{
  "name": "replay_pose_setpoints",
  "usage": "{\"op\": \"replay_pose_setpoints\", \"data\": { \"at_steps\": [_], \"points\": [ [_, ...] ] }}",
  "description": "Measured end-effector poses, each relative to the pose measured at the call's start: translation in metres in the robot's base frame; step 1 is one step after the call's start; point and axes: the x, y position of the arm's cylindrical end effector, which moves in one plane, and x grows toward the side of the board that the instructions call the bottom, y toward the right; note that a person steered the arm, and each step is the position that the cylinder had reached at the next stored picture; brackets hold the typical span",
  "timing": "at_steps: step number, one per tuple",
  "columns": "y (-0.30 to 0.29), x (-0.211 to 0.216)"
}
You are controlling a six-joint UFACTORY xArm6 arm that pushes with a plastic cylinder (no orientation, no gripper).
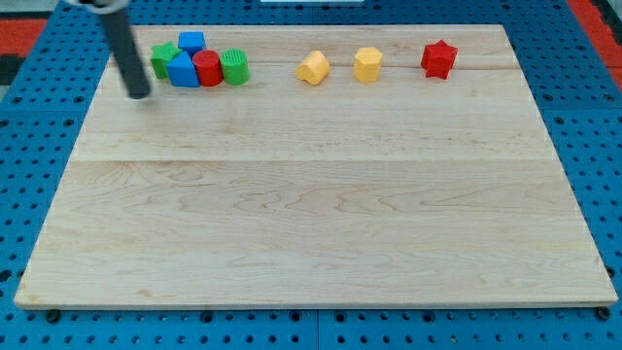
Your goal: Push the blue cube towards the top of the blue triangle
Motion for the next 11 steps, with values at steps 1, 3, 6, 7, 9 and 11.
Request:
{"op": "replay_pose_setpoints", "data": {
  "at_steps": [1,3,6,7,9,11],
  "points": [
    [-0.012,-0.022],
    [0.006,-0.102],
    [0.149,-0.139],
    [0.146,-0.136],
    [0.122,-0.127],
    [0.122,-0.109]
  ]
}}
